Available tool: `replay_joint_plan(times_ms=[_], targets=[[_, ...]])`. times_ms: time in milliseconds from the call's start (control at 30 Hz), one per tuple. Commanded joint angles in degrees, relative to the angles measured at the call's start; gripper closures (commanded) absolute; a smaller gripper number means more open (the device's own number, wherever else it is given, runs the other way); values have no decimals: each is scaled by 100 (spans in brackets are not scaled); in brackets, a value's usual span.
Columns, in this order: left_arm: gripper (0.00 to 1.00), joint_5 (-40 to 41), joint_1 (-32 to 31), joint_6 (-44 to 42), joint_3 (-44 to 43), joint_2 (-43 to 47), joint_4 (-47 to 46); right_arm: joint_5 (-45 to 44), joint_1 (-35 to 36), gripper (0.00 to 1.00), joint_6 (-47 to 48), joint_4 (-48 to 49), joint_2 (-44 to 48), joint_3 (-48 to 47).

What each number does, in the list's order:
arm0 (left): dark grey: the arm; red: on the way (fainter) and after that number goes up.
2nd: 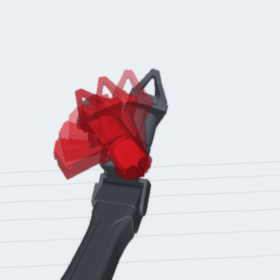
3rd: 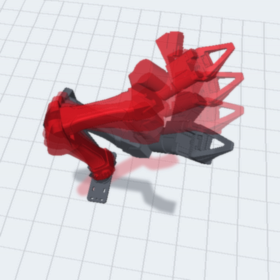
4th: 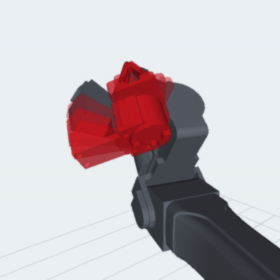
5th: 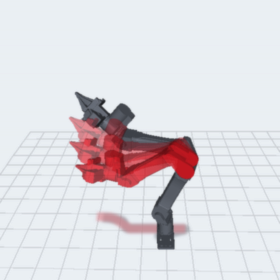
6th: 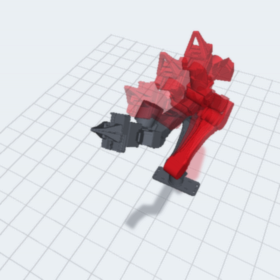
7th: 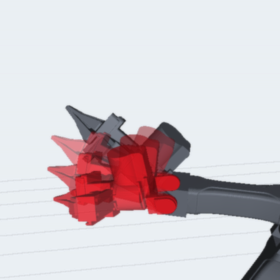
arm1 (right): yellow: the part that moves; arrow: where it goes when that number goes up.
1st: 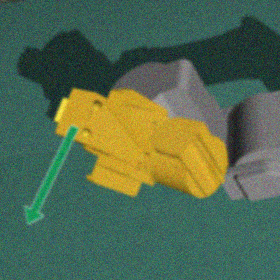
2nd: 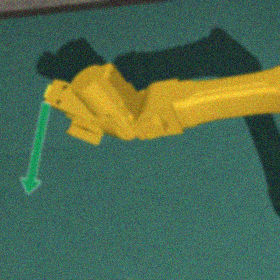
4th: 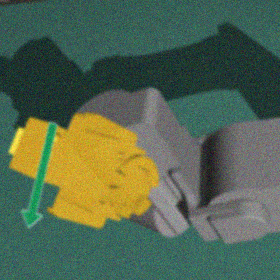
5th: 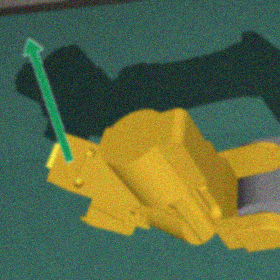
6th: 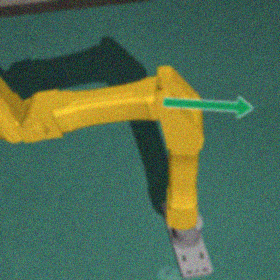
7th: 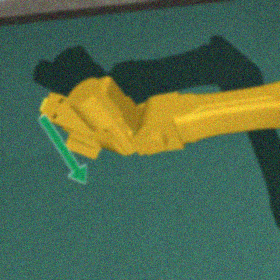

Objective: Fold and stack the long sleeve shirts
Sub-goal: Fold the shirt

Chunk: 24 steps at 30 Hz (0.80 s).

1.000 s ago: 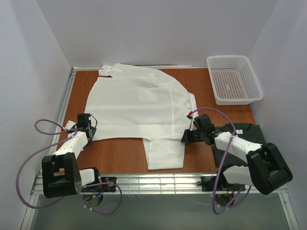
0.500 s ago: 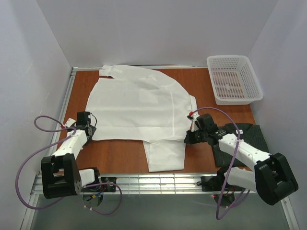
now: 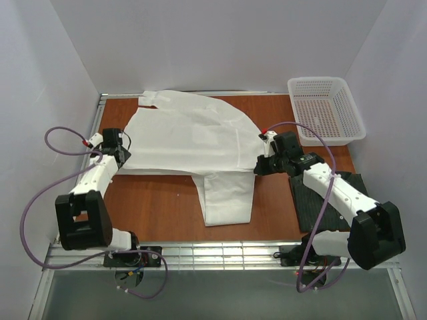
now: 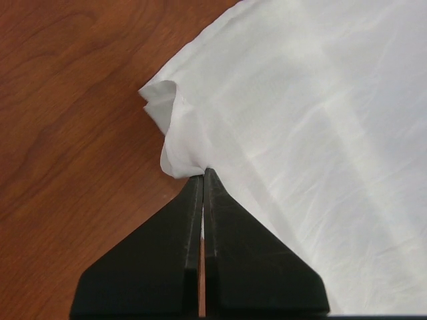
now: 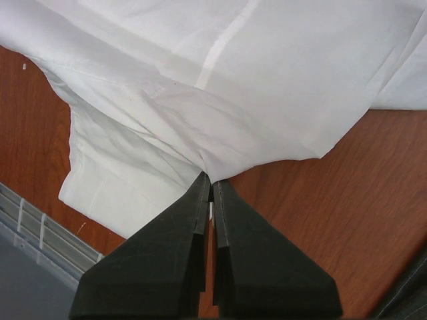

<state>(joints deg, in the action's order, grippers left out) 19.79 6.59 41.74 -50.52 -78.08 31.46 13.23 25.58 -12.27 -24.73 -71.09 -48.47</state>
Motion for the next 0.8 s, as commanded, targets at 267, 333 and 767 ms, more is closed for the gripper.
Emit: replay_joint_plan(times_ms=[267, 333, 767], targets=[[100, -283, 27, -500, -1091, -1815, -246, -286, -177, 99, 120, -295, -1213, -752], [99, -300, 35, -491, -1153, -1938, -272, -330, -194, 99, 111, -295, -1406, -839], [55, -432, 27, -359, -1504, -2334, -395, -821, -256, 77, 67, -278, -2084, -1480]])
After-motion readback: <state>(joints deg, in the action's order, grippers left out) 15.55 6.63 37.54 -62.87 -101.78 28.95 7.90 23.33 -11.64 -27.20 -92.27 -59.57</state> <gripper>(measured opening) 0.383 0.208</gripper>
